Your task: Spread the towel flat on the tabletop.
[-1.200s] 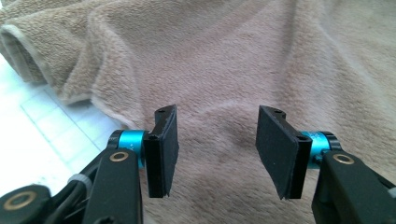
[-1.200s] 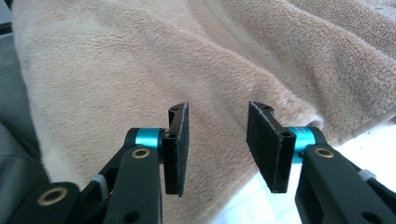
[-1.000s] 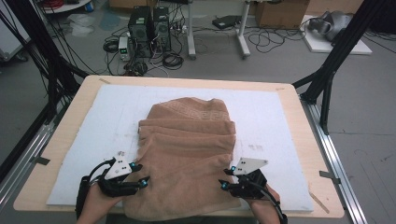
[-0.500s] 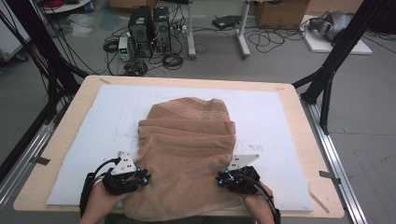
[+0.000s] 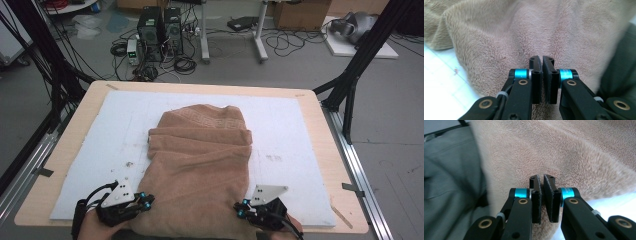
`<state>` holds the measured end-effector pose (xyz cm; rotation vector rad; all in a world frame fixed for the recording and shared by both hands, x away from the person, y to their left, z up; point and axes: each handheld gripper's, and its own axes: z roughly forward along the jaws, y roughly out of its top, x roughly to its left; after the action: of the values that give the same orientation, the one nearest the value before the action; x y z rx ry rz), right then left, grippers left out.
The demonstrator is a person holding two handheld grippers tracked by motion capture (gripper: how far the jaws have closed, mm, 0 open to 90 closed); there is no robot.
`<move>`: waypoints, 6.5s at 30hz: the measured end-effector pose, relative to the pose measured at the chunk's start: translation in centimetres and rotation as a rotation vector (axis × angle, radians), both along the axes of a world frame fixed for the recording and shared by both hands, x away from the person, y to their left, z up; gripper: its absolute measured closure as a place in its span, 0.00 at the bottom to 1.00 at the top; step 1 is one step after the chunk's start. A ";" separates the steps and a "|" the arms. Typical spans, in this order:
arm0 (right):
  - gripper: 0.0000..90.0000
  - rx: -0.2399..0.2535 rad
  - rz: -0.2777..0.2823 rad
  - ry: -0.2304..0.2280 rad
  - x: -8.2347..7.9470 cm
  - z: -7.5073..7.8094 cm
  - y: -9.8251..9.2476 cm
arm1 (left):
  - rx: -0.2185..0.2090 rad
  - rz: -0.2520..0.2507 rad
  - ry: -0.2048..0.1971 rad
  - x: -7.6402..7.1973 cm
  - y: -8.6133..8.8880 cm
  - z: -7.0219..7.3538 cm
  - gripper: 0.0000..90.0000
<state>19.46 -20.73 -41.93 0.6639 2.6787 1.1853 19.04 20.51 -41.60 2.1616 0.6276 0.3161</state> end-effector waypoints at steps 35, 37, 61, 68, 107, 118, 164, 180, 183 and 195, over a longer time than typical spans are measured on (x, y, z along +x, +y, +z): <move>0.95 -0.029 -0.026 0.021 6.4 -1.9 1.0 | 0.029 0.022 0.024 4.6 -0.8 -2.5 0.96; 0.95 -0.030 -0.019 0.012 6.0 -1.7 1.1 | 0.016 0.020 0.019 4.1 -0.8 -2.4 0.96; 0.74 -0.016 -0.012 -0.058 3.0 1.2 1.1 | -0.024 0.009 -0.032 1.4 0.1 -0.4 0.71; 0.73 -0.069 -0.039 0.015 5.9 -1.2 1.7 | 0.016 0.017 0.020 3.8 -1.0 -2.2 0.71; 0.74 0.010 0.025 -0.068 0.0 1.4 0.8 | -0.035 -0.019 -0.039 -0.8 0.8 -0.4 0.71; 0.72 -0.064 -0.050 0.016 6.1 -1.6 1.5 | 0.019 0.040 0.024 4.5 -0.7 -2.5 0.70; 0.69 -0.013 0.034 0.012 9.7 -0.5 0.9 | -0.004 0.094 -0.018 7.5 0.9 -2.4 0.66; 0.95 -0.027 0.123 0.022 9.4 -1.4 1.6 | 0.006 0.058 -0.012 6.0 1.6 -2.4 0.97; 0.95 -0.014 0.145 0.028 8.3 -1.0 1.6 | -0.010 0.038 -0.012 4.7 2.2 -2.0 0.97; 0.73 0.040 0.095 -0.014 8.1 1.1 1.1 | -0.071 0.047 -0.041 4.6 2.6 -0.3 0.75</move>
<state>27.58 -19.59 -40.78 0.5376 2.7091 1.2646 23.67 23.15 -41.94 2.0697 0.6570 0.3572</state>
